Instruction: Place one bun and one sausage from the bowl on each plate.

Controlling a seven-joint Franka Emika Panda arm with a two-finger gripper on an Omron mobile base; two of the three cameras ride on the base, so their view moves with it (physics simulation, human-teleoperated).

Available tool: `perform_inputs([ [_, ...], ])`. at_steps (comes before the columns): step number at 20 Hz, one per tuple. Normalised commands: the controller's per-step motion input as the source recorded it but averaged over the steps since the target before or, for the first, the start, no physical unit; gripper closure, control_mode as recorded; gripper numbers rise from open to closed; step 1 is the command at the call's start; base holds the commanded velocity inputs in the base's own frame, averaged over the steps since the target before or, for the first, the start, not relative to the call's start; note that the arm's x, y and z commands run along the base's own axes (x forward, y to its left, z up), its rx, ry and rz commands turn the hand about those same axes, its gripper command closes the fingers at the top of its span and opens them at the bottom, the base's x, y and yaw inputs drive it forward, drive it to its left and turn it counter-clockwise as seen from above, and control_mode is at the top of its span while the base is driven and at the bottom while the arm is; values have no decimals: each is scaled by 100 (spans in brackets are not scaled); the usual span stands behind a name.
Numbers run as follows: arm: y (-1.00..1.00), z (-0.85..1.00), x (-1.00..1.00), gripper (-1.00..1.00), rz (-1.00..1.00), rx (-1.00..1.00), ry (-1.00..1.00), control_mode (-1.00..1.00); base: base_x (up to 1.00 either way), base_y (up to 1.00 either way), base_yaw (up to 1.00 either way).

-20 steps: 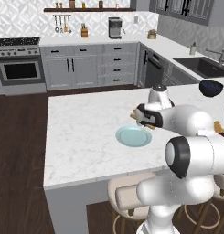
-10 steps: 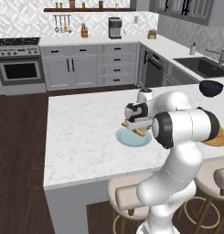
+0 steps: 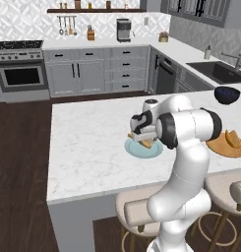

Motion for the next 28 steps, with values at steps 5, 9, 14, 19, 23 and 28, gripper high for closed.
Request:
perform_inputs([
  [5,0,0,15,-100,-2,1,0,-100,0,0,0],
  [9,0,6,2,-100,-1,5,0,-100,0,0,0],
  [14,0,71,-65,-100,-3,4,-20,-100,0,0,0],
  [19,-6,64,-100,-100,-11,4,-3,-100,0,0,0],
  [23,-1,69,-100,-100,-4,0,2,-100,0,0,0],
  [28,0,3,-20,-100,0,0,1,100,-76,-61,-1],
])
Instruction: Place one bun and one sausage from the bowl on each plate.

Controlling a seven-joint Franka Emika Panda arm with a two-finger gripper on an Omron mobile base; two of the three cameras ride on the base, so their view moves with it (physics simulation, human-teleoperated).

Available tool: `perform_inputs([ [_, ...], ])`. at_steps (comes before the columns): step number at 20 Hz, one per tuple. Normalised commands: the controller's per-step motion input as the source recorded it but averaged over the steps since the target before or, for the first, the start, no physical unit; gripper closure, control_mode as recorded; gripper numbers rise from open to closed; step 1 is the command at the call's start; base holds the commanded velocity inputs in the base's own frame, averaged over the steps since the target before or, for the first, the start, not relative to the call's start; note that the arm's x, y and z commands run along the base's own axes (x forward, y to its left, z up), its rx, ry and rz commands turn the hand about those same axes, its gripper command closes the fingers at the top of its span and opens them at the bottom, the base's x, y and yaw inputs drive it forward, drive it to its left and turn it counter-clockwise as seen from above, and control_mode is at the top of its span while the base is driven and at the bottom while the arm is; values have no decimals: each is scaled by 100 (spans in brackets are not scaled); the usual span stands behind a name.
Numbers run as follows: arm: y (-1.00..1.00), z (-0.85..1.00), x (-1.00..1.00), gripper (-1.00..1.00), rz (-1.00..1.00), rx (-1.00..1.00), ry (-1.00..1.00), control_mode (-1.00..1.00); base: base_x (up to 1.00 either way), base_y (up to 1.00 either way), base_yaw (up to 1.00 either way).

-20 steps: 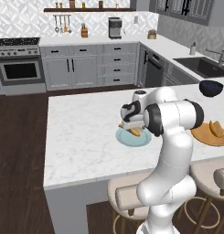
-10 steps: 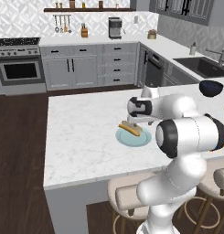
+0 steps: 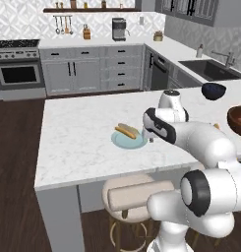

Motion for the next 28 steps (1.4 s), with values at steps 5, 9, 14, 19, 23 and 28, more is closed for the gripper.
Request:
perform_inputs([
  [5,0,0,0,-100,0,0,0,100,-43,-100,-5],
  [9,0,0,0,-100,0,0,0,100,0,-100,-9],
  [14,0,0,0,-100,0,0,0,100,4,-100,-7],
  [19,0,0,0,-100,0,0,0,100,59,-100,-1],
  [23,0,0,0,-100,0,0,0,100,100,-70,0],
  [28,8,-9,60,-100,4,-1,1,-100,40,-5,0],
])
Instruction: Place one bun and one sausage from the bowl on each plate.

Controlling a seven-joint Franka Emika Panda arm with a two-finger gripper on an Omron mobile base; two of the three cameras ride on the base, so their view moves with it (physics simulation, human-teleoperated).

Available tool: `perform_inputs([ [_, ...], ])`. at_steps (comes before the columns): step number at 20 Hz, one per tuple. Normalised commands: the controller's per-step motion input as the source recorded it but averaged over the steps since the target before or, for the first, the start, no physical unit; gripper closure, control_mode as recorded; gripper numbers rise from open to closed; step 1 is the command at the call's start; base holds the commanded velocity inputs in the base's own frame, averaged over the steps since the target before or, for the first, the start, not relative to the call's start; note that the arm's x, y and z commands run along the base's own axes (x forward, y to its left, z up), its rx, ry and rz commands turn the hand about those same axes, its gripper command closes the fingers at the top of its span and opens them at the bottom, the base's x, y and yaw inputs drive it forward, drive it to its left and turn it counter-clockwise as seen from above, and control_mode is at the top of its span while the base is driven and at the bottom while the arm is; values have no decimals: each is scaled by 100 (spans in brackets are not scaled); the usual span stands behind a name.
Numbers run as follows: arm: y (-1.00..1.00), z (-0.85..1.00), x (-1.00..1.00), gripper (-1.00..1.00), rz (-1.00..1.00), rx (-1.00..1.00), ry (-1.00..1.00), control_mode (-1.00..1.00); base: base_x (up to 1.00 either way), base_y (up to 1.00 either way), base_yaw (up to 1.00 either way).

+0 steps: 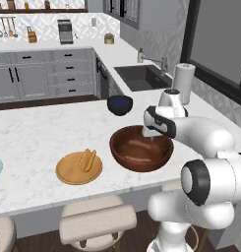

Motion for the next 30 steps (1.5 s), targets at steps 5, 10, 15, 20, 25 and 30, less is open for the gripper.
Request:
perform_inputs([
  [5,33,-72,100,-100,29,-14,5,-100,0,0,0],
  [10,8,-77,87,-100,21,-18,12,-100,0,0,0],
  [15,-1,-59,48,-100,3,-10,12,-100,0,0,0],
  [20,-12,-58,0,100,0,-6,8,-100,0,0,0],
  [25,-7,-14,-3,100,0,0,-1,-100,0,0,0],
  [30,0,55,-56,100,0,0,-3,-100,0,0,0],
])
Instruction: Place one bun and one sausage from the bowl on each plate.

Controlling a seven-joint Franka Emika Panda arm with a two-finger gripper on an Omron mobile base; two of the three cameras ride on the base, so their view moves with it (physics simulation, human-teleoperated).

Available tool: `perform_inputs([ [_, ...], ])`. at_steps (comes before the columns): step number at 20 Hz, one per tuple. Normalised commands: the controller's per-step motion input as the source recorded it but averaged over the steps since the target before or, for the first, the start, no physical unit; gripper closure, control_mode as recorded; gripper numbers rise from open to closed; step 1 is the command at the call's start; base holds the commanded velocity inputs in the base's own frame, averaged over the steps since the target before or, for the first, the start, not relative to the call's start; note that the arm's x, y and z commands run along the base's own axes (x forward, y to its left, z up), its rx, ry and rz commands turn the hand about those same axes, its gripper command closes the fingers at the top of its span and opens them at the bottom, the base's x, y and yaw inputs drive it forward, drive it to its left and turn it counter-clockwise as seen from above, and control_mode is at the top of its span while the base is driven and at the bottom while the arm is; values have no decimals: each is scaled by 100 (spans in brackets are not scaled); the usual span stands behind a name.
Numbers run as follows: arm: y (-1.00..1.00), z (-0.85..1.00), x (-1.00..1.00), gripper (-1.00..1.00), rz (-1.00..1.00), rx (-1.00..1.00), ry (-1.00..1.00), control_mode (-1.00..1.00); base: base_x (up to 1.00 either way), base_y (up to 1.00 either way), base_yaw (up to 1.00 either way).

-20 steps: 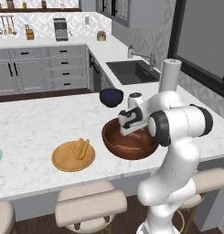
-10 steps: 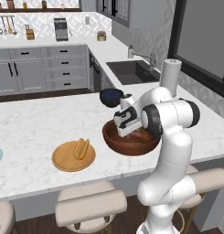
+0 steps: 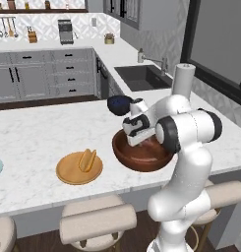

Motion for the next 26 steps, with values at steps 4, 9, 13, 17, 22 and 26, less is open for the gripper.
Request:
perform_inputs([
  [4,2,100,-95,100,0,0,-19,-100,0,0,0],
  [9,17,100,-100,100,0,1,-21,-100,0,0,0],
  [13,20,42,-100,100,0,3,-11,-100,0,0,0],
  [17,0,0,0,100,0,0,0,100,-74,91,1],
  [22,0,0,0,100,0,0,0,100,-23,100,-2],
  [26,0,0,0,100,0,0,0,100,48,100,-13],
])
